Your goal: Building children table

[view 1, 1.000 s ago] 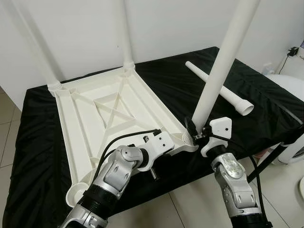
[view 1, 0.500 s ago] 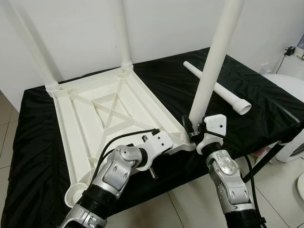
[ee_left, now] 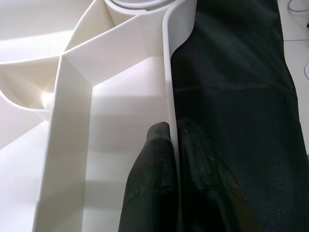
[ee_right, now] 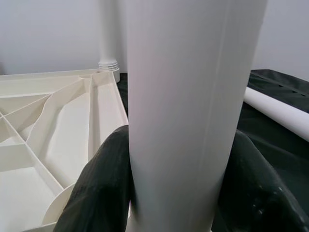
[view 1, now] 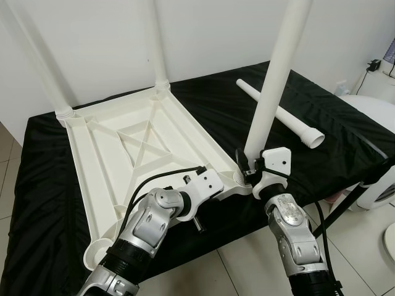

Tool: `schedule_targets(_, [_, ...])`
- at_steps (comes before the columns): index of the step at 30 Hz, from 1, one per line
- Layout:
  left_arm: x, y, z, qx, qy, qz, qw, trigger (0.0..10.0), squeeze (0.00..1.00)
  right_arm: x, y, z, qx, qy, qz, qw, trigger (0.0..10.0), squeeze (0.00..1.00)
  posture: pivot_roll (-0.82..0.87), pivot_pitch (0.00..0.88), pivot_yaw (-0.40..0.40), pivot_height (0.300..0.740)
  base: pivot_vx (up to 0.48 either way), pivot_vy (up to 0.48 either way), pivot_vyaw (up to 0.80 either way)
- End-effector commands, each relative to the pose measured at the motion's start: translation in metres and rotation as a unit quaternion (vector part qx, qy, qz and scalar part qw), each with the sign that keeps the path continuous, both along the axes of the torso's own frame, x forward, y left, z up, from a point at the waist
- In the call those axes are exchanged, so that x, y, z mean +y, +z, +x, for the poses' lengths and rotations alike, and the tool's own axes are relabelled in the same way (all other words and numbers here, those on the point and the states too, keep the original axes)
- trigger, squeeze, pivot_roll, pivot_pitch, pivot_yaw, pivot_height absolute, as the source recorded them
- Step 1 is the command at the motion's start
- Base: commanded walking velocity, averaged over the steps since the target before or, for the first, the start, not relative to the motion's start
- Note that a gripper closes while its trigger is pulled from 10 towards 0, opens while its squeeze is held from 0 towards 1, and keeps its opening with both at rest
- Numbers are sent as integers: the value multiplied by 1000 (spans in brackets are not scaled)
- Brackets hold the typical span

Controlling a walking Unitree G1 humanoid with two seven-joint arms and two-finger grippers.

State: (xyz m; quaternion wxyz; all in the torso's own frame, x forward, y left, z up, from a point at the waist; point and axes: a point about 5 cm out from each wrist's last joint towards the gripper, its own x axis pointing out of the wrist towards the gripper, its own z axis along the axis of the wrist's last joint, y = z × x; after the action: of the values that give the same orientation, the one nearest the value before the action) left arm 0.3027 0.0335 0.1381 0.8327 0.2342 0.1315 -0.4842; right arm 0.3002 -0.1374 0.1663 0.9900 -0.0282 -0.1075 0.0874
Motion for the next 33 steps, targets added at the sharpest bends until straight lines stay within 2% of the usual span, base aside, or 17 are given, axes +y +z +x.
schedule_targets(1, [-8, 35, 2, -86, 12, -50, 995, 10000, 0, -6, -26, -2, 67, -34, 8, 997, 10000, 0, -123, 68, 88, 740, 0, 0, 0])
schedule_targets(33, [-10, 40, 2, -89, 18, -58, 994, 10000, 0, 13, -18, 3, 50, -106, 36, 992, 10000, 0, -96, 68, 73, 740, 0, 0, 0])
